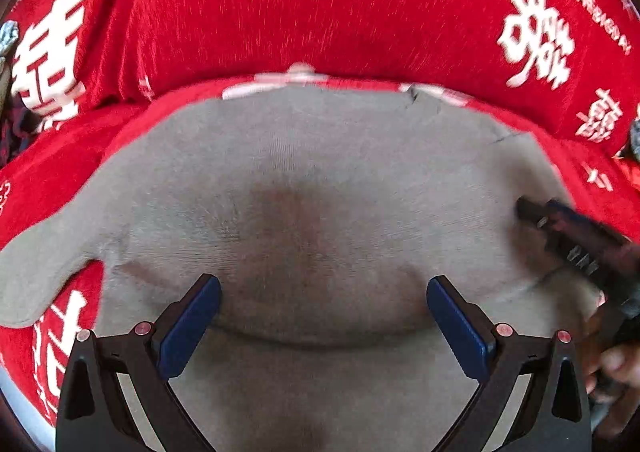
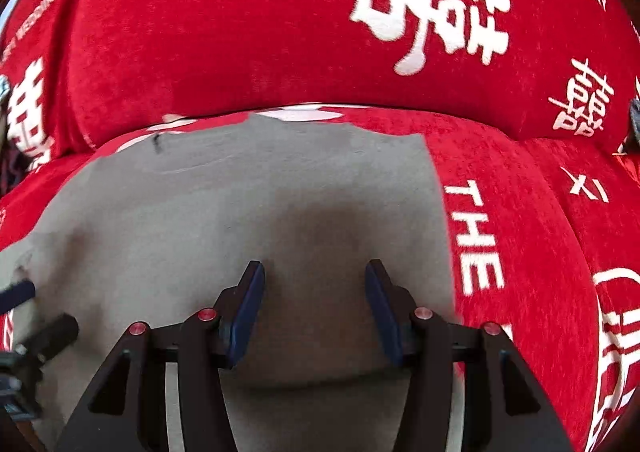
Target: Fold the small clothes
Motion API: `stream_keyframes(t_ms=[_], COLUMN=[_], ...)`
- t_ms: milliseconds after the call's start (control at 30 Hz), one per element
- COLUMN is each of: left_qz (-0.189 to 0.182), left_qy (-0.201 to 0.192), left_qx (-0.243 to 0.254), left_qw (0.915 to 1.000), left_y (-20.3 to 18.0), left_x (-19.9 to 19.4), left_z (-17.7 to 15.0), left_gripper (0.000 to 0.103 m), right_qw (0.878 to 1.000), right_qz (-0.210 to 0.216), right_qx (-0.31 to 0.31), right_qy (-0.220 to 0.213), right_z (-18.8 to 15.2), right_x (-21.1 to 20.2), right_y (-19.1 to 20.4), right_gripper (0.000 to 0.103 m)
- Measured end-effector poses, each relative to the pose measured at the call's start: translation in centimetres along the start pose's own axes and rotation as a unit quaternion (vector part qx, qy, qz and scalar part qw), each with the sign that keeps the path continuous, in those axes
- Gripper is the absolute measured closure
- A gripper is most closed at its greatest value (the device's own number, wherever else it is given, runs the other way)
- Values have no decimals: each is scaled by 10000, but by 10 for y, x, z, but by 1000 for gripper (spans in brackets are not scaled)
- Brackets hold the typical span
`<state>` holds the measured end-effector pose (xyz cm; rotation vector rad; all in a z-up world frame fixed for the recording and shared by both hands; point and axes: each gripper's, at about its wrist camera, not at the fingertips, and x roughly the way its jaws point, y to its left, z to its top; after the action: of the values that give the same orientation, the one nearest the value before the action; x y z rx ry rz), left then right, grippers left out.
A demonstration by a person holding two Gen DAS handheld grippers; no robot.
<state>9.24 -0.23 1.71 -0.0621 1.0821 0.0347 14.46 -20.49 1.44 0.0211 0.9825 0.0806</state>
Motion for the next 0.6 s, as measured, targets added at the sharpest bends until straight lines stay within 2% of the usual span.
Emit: stream_keyframes(t_ms=[167, 300, 367, 500, 600], left_qz=[163, 209, 226, -33, 44], left_qy=[-72, -21, 97, -73, 18], left_qx=[-39, -86, -195, -518, -260], left_qw=[9998, 9997, 9995, 9986, 9996], left_y=[11, 18, 21, 25, 12], left_x=[12, 23, 21, 2, 4], left_z=[10, 25, 30, 23, 10], left_gripper=[0, 0, 0, 0, 0], right_qw=[9999, 9992, 9987, 9996, 9992], right_qz=[-72, -57, -221, 265, 63], right_qx=[101, 245, 89, -74, -382], right_qy=[117, 310, 446, -44, 12], right_z=[24, 43, 46, 26, 1], right_x=[21, 39, 36, -6, -14], right_y=[-10, -12, -4, 16, 31], right_gripper=[44, 31, 30, 30, 30])
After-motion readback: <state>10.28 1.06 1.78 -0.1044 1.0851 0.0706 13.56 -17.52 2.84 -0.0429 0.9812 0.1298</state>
